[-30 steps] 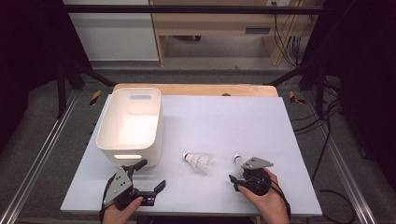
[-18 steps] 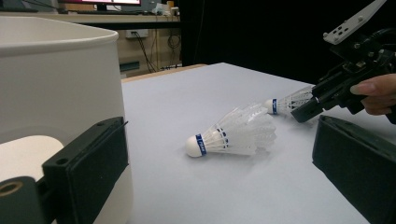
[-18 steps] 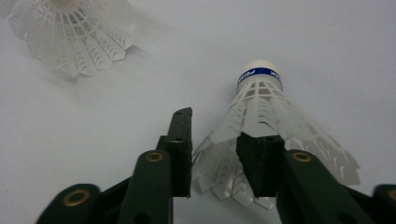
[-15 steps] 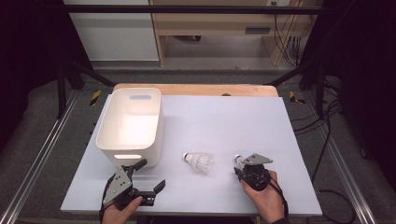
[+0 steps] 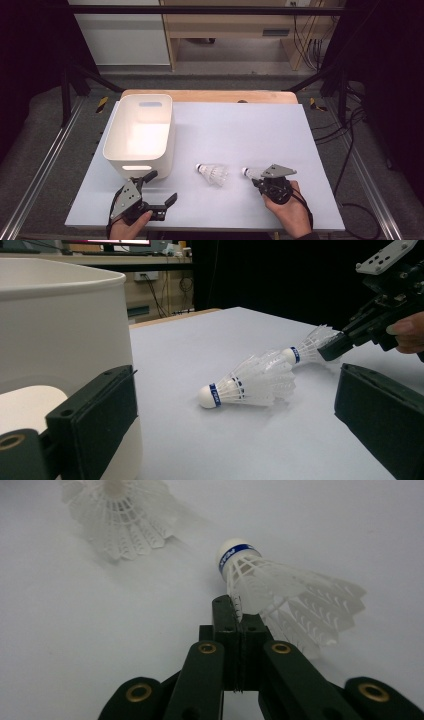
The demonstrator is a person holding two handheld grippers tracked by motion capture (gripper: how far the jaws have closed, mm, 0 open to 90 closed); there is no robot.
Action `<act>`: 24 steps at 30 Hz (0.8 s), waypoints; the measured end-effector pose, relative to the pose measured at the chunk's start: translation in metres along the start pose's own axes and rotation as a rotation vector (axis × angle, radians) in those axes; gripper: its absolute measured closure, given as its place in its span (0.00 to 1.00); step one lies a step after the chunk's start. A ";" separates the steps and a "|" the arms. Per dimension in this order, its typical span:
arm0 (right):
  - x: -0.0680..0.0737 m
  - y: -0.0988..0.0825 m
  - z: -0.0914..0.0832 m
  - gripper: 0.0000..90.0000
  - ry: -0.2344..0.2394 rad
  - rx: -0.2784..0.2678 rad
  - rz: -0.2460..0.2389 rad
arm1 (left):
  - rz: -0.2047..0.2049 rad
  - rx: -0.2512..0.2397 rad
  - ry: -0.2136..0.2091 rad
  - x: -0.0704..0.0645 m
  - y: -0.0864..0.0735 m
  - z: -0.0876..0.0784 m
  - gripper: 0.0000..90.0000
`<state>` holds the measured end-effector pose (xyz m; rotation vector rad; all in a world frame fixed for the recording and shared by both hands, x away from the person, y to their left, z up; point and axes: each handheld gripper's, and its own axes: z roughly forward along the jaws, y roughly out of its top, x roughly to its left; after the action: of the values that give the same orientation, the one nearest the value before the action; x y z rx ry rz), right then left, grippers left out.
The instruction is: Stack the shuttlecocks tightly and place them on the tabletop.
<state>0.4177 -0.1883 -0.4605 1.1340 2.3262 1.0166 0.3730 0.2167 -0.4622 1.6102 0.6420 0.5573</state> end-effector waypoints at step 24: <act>0.040 0.030 0.040 1.00 0.176 -0.039 -0.127 | -0.001 -0.004 -0.001 0.001 0.001 -0.001 0.03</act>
<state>0.4323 -0.1262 -0.4660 0.9015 2.4671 1.1498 0.3730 0.2175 -0.4615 1.6063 0.6401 0.5568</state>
